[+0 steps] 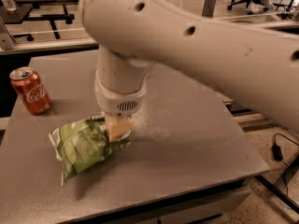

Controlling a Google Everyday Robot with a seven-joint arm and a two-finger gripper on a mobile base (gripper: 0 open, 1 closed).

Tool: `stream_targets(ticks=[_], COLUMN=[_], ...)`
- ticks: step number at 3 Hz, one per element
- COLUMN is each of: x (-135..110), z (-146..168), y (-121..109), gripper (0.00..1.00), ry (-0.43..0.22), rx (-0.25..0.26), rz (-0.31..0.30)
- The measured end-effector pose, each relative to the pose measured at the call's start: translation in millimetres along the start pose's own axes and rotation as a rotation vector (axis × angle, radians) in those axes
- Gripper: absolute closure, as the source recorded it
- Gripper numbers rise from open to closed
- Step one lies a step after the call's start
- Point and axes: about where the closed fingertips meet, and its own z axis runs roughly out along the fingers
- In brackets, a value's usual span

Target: Move green jalapeno chip bag near blue chip bag

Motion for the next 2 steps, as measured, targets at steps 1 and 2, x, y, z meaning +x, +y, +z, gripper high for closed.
stream_targets(ticks=[1,2], x=[32,87], z=[-34,-73], y=[-27,-70], gripper=[1.00,1.00], ry=[-0.006,-0.030], rx=[0.057,0.142], rz=[0.075,0.209])
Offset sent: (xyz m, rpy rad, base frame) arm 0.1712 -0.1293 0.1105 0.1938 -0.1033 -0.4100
